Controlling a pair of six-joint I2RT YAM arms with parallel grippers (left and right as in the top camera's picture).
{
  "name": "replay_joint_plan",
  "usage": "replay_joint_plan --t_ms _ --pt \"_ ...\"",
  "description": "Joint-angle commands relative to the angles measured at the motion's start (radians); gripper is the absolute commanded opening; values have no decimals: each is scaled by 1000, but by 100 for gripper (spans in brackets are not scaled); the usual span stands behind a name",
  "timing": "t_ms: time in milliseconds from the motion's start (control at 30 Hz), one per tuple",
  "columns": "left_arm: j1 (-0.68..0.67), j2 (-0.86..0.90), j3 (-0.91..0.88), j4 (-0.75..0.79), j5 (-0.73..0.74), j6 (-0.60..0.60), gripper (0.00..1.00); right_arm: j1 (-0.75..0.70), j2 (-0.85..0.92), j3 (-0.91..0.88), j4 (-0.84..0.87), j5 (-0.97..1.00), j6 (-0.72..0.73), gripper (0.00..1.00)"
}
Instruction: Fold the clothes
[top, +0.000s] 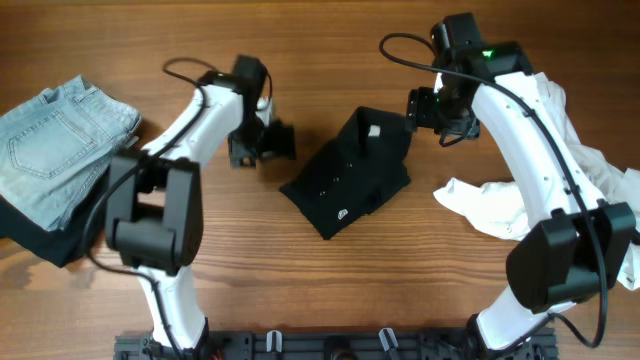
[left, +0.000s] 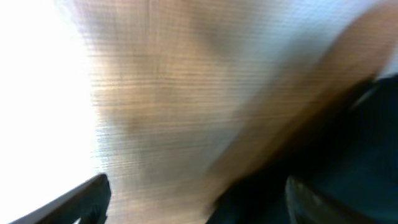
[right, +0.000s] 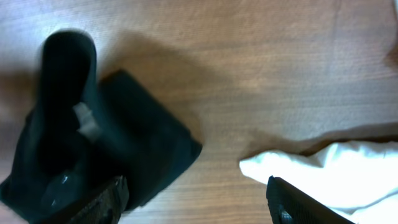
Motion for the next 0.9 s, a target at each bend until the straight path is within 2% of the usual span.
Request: replay_joint_plan --t_ms 0,100,300,367,467,600,667,733,833,867 --pt "6 -89 6 132 52 -18 100 -2 -2 -26 -30 32 39 77" --pt "4 -78 6 240 235 45 100 -2 -2 -40 -45 64 66 78" --pt "-40 -9 6 240 390 265 100 -2 -2 -40 -46 63 46 80" --pt "-55 24 6 248 406 305 100 -2 -2 -40 -51 60 41 80" --pt "-73 84 6 275 417 307 100 -2 -2 -40 -60 60 41 80" --pt "-114 172 6 292 541 308 100 -2 -2 -40 -60 60 41 80" --pt "-147 196 5 288 559 309 100 -2 -2 -40 -60 60 41 80" --pt "-172 209 5 284 557 312 92 -2 -2 -40 -60 61 41 80" --pt "-192 220 5 296 539 326 55 -2 -2 -40 -61 61 40 80" --pt "-192 220 5 309 538 326 46 -2 -2 -40 -61 61 40 80"
